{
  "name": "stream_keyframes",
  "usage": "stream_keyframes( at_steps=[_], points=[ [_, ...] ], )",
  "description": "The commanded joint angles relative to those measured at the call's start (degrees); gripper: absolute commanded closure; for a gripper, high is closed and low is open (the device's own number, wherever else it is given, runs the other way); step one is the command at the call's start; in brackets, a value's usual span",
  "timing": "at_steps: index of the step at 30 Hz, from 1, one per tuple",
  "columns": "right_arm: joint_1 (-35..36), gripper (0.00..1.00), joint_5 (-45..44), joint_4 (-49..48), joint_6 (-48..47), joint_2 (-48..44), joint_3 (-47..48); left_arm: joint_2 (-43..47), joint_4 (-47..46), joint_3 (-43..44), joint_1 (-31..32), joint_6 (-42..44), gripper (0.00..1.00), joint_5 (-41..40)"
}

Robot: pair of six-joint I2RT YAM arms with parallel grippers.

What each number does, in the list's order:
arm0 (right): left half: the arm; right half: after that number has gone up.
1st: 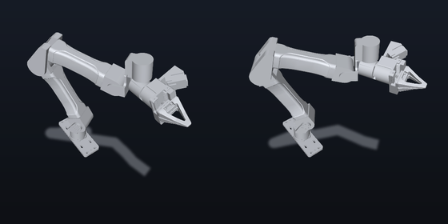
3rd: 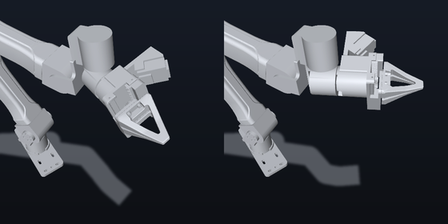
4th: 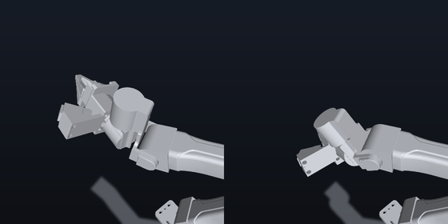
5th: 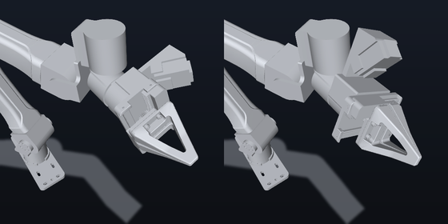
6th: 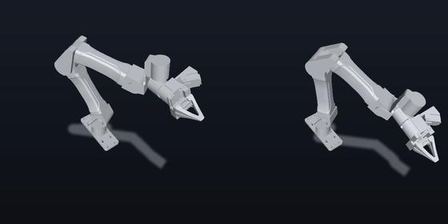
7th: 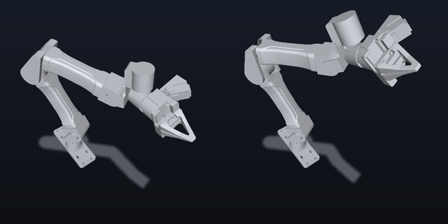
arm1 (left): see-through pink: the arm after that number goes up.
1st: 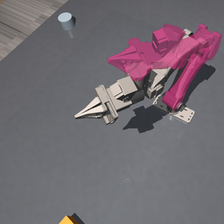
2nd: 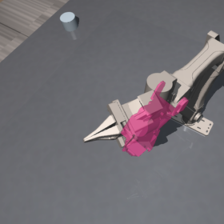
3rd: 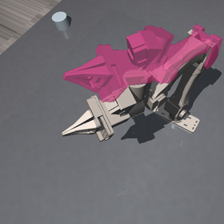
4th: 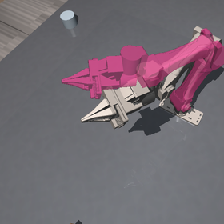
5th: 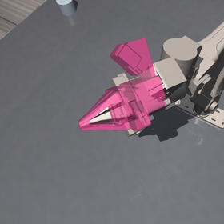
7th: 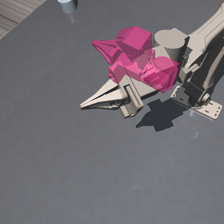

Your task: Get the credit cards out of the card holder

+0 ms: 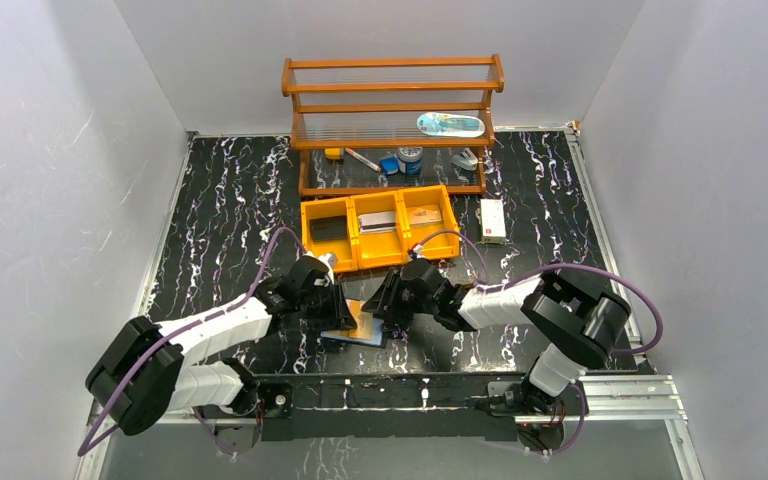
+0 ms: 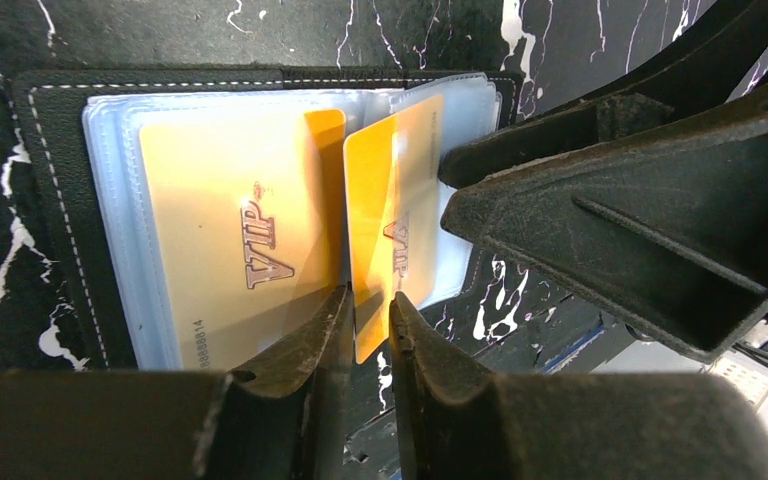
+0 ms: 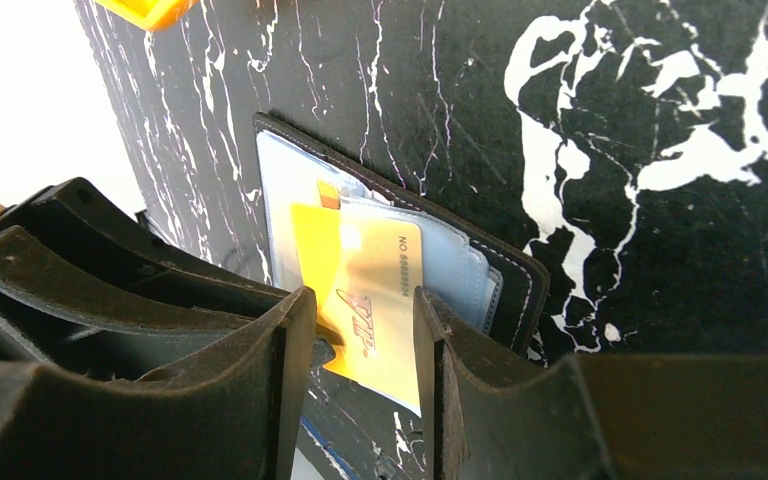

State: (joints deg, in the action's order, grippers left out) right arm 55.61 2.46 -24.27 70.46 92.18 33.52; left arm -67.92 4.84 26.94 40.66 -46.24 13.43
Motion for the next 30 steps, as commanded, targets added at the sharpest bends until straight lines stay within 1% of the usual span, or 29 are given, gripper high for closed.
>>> stream_keyframes(
  at_steps=[1, 9, 15, 19, 23, 28, 30],
  points=[
    [0.0, 0.50, -2.4, 2.3, 1.0, -0.1, -2.1, -1.3, -3.4, 0.5, -0.1, -1.1, 0.82, 4.0],
    [0.0, 0.51, -1.3, 0.9, 1.2, 1.0, -2.1, -0.7, -5.8, -0.2, 0.0, -2.7, 0.85, 4.4],
    [0.0, 0.52, -1.0, 0.5, 1.2, 1.2, -2.2, -0.6, -7.6, -1.0, -0.1, -3.6, 0.84, 5.1],
    [0.0, 0.52, -0.6, -0.1, 1.4, 1.6, -2.3, -1.2, -9.0, -1.8, -0.1, -4.3, 0.85, 5.7],
    [-0.1, 0.52, -1.1, 0.3, 1.4, 1.3, -2.3, -0.6, -6.7, -1.3, -0.1, -3.7, 0.91, 3.8],
    [-0.1, 0.52, -1.7, 1.3, 1.4, 1.1, -2.3, 1.7, -1.7, 0.0, -0.1, -2.0, 0.94, 0.1],
    [-0.1, 0.52, -1.9, 1.4, 1.4, 1.2, -2.3, 2.5, -0.2, 0.5, -0.1, -1.3, 0.99, -0.7]
  ],
)
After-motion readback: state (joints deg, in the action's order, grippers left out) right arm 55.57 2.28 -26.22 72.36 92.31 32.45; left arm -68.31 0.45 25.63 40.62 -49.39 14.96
